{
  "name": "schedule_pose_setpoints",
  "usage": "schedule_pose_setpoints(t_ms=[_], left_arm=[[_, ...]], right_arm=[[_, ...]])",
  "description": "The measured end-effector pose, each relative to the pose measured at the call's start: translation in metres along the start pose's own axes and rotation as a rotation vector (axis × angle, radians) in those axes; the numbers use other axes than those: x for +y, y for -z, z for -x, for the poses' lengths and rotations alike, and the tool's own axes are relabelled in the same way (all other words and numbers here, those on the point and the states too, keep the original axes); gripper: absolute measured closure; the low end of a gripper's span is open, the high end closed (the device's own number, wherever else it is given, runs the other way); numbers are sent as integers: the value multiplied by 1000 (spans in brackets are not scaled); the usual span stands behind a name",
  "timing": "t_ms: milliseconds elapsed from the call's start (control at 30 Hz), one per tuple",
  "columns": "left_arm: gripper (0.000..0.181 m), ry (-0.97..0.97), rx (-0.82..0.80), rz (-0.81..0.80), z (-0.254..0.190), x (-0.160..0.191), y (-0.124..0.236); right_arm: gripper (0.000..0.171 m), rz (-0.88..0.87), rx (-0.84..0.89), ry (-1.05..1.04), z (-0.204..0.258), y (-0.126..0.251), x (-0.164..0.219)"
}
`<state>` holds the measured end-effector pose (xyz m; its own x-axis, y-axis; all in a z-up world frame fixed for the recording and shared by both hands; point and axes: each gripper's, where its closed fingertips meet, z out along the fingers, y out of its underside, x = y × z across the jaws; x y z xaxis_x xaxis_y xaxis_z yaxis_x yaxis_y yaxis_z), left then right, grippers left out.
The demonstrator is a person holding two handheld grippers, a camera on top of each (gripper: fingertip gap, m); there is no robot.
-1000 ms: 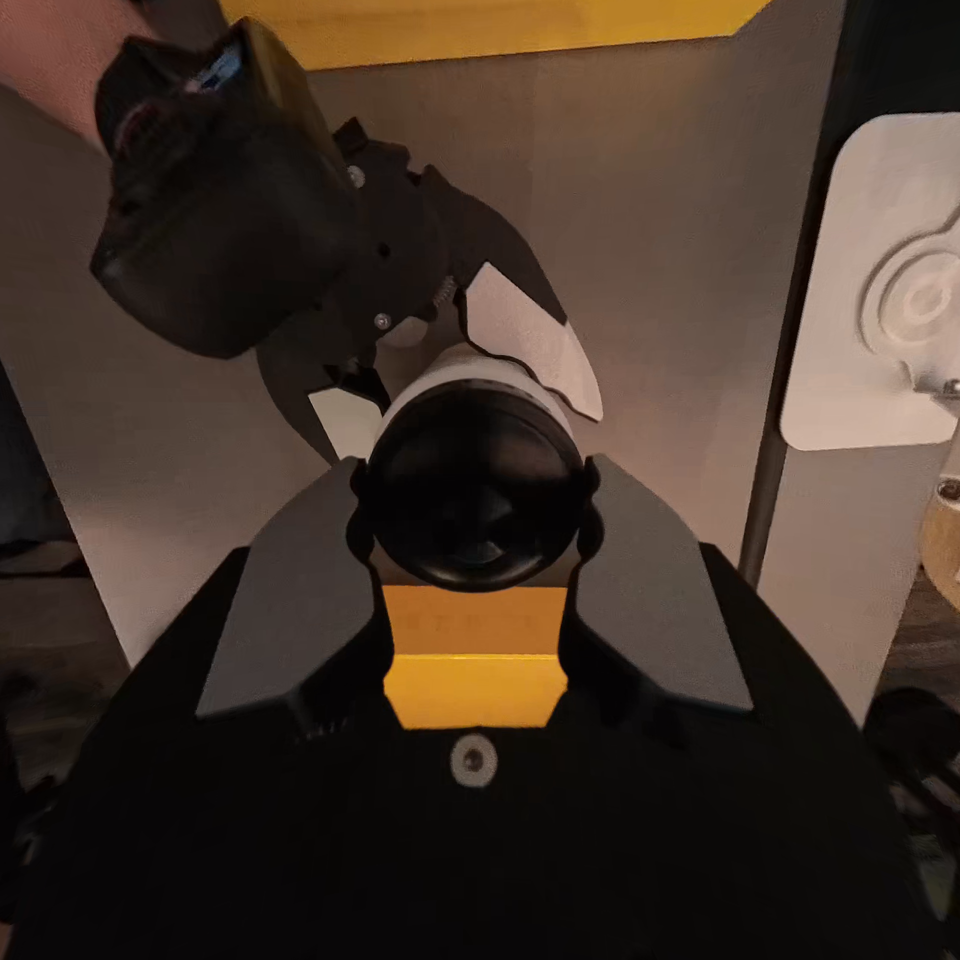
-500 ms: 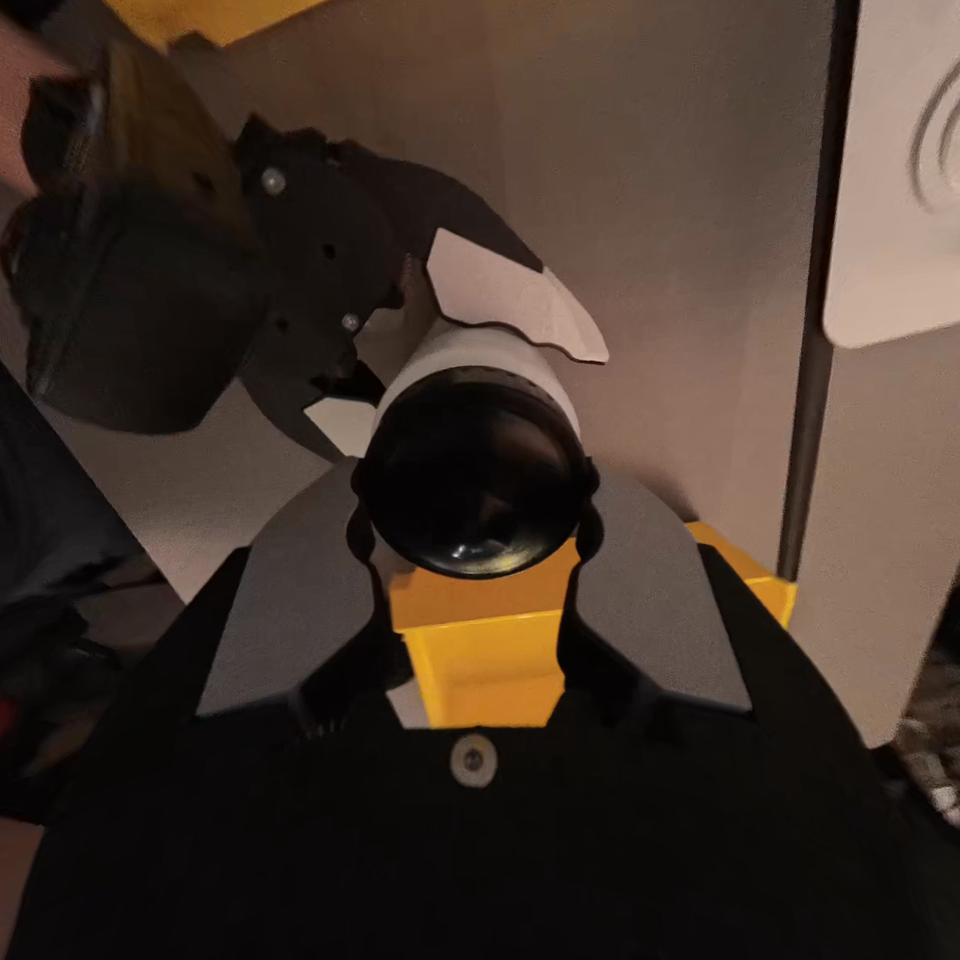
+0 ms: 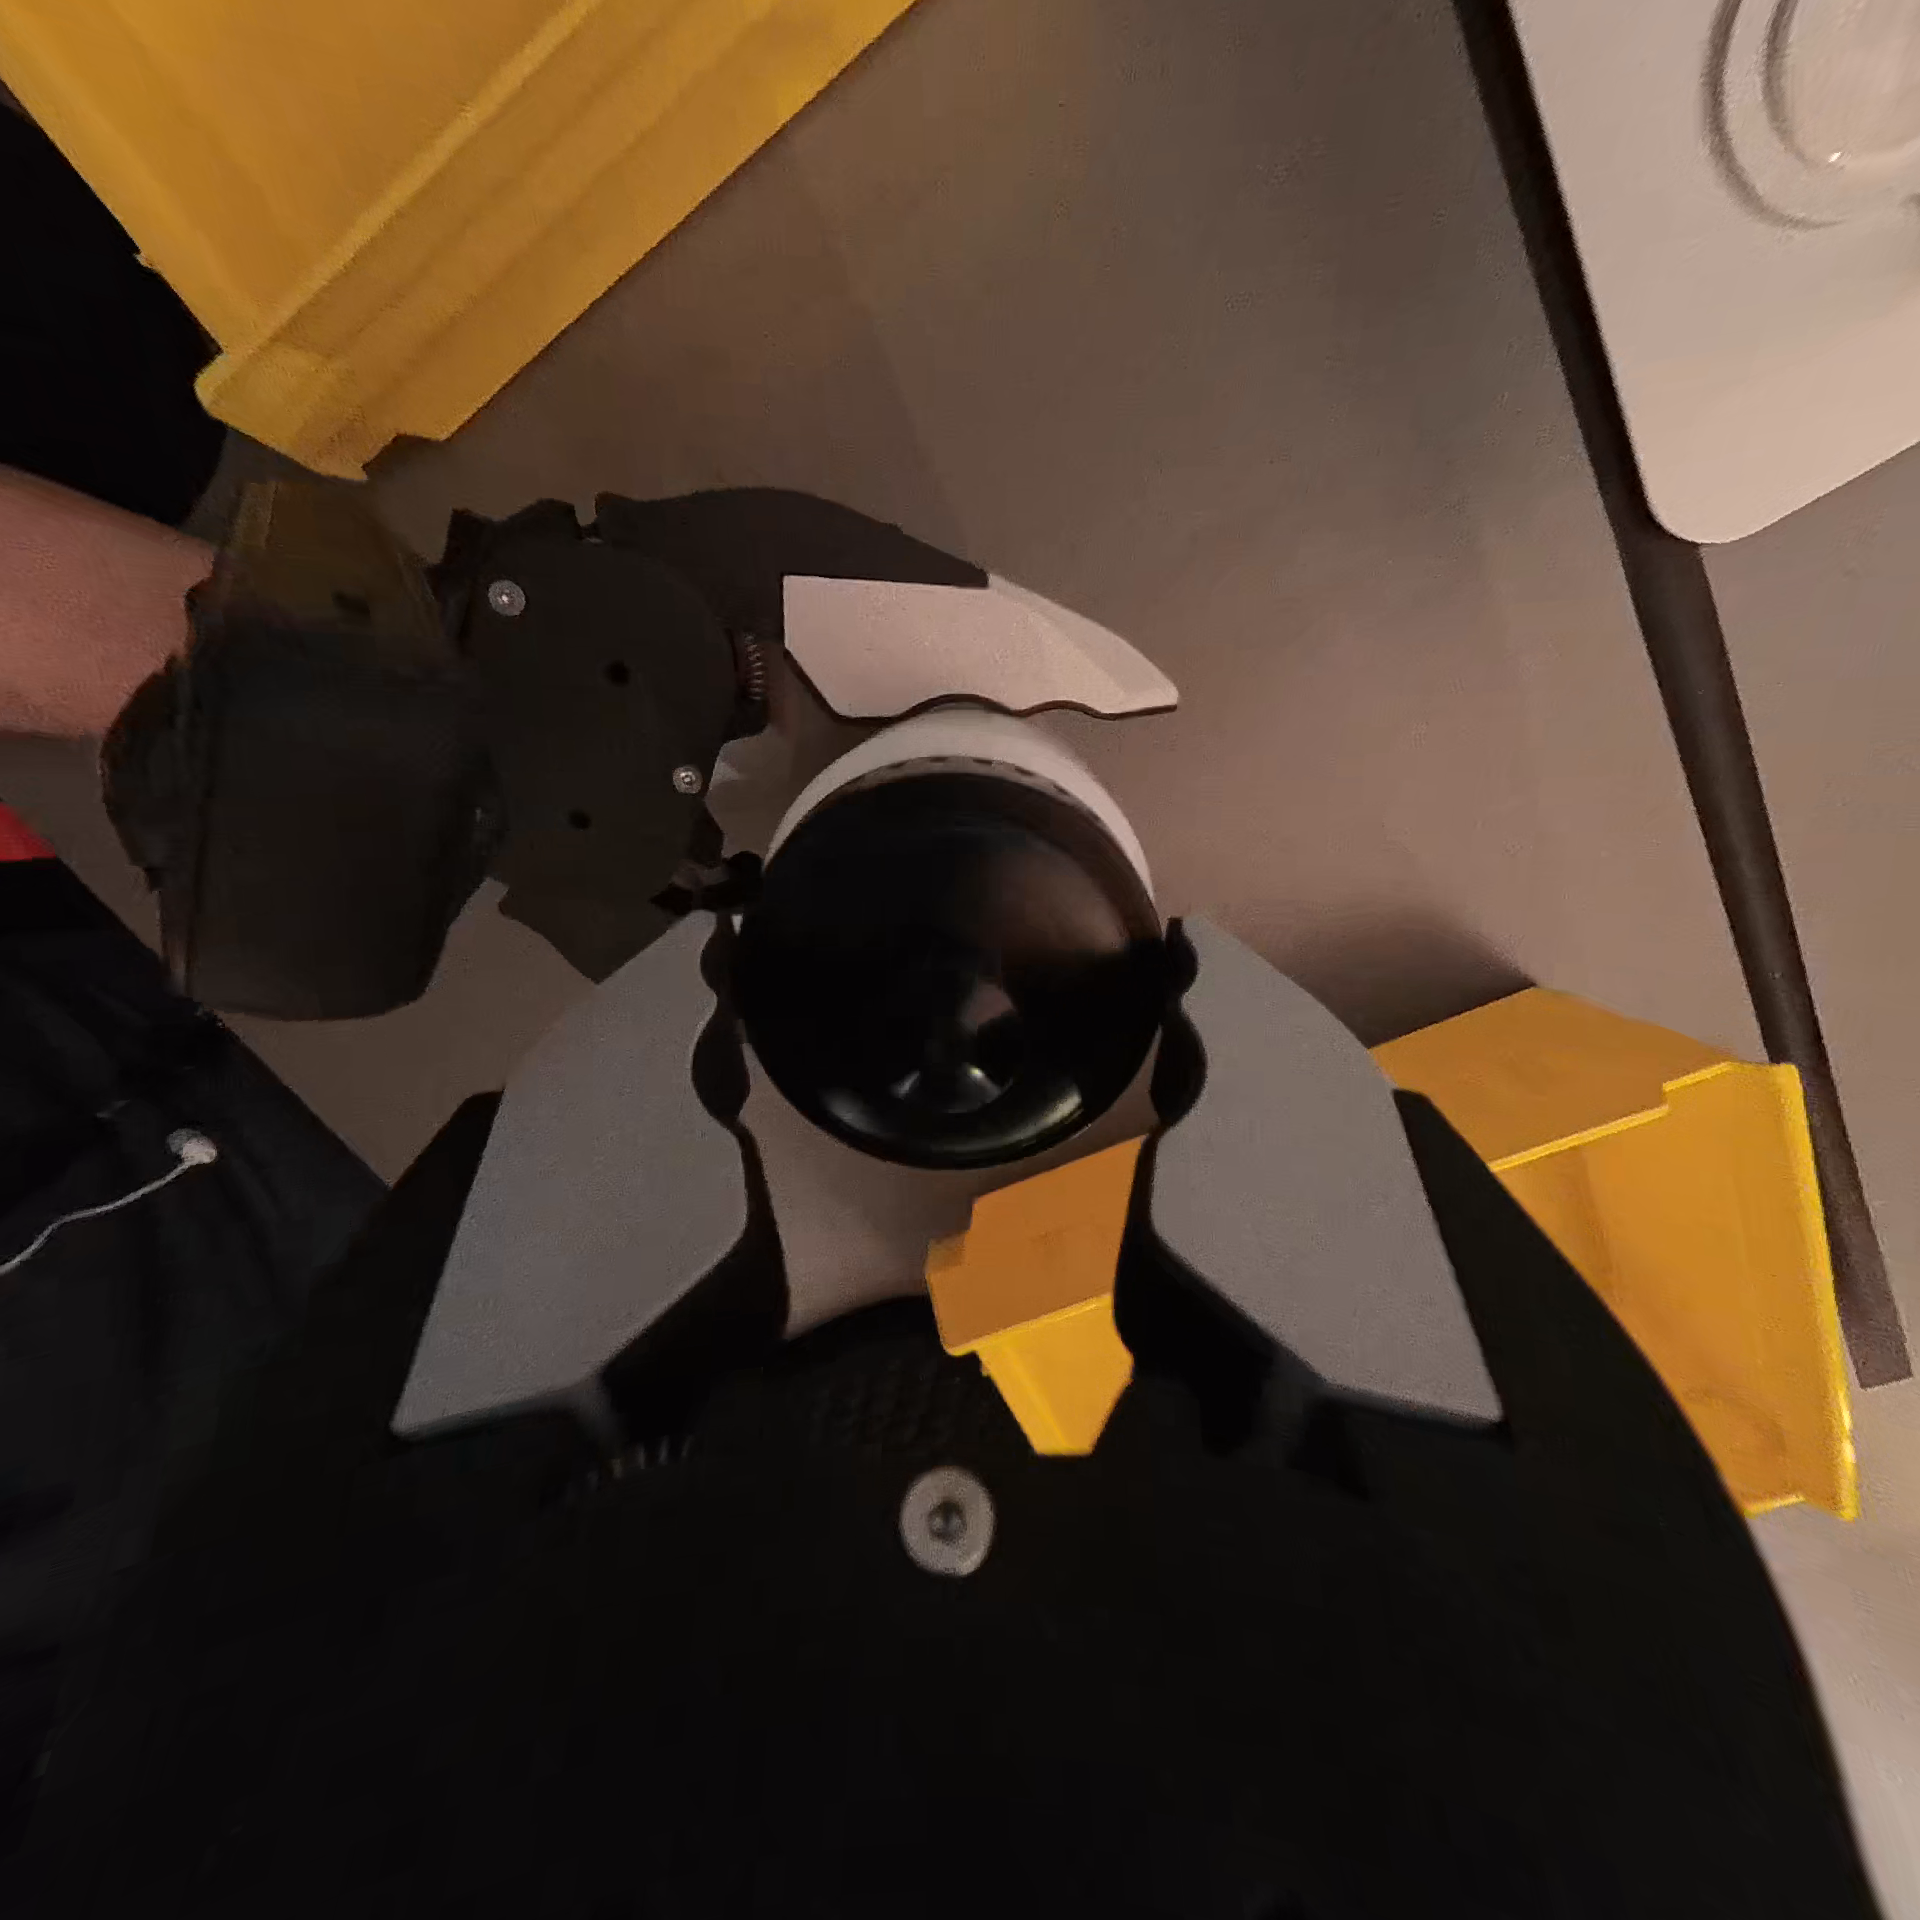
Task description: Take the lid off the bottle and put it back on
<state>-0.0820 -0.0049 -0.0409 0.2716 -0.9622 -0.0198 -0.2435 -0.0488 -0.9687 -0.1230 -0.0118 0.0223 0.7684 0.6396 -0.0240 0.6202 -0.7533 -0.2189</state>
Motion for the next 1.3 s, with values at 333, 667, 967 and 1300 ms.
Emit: schedule_pose_setpoints(t_ms=[333, 667, 967, 1300], left_arm=[[78, 13, 7, -5, 1, 0, 0], [78, 12, -5, -1, 1, 1, 0], [77, -9, 3, 3, -1, 0, -1], [78, -5, 0, 7, -1, 0, -1]], right_arm=[[87, -54, 42, 392, -3, -3, -1], [87, -91, 28, -151, -4, 4, -8], [93, 50, 14, 427, 1, 2, 3], [88, 4, 23, -25, 1, 7, -6]])
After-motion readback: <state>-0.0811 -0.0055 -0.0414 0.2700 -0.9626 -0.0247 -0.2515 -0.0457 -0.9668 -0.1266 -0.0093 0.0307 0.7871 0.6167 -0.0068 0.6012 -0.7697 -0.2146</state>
